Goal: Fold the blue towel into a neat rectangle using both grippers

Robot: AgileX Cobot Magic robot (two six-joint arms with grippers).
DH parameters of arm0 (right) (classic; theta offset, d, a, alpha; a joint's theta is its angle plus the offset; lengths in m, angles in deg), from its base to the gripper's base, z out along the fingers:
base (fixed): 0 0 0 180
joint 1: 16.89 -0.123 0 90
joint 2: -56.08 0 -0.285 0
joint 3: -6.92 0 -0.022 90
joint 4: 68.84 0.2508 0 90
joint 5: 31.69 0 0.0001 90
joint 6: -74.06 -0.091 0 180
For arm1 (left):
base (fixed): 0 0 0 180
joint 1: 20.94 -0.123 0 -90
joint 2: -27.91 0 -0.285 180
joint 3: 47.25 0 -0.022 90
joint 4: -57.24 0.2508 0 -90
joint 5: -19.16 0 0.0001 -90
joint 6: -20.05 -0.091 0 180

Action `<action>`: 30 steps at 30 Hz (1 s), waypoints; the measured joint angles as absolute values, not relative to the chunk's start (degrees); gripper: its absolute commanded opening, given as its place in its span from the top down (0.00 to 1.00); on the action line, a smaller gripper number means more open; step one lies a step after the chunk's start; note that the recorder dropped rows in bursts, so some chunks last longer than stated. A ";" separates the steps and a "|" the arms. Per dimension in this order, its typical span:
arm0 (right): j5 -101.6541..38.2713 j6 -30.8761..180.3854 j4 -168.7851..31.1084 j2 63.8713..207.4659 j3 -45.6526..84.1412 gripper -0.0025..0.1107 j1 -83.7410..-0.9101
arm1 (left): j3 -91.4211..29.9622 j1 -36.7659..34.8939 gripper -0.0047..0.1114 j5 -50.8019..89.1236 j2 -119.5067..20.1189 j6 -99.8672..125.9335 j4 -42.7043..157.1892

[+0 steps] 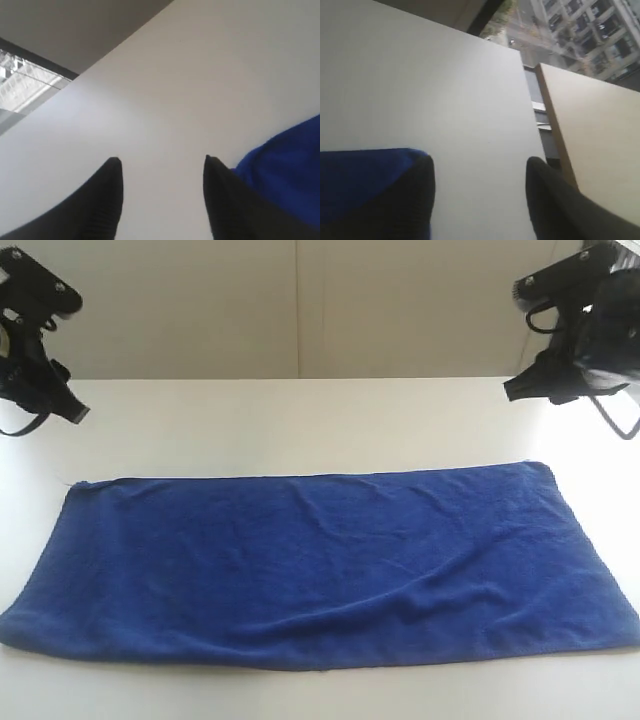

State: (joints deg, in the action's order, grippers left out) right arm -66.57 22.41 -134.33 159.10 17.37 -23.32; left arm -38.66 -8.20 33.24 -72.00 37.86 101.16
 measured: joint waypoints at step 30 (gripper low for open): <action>-73.68 86.86 -63.79 156.22 26.01 0.87 -23.32 | -34.95 -2.95 0.96 63.74 -84.06 -4.35 56.89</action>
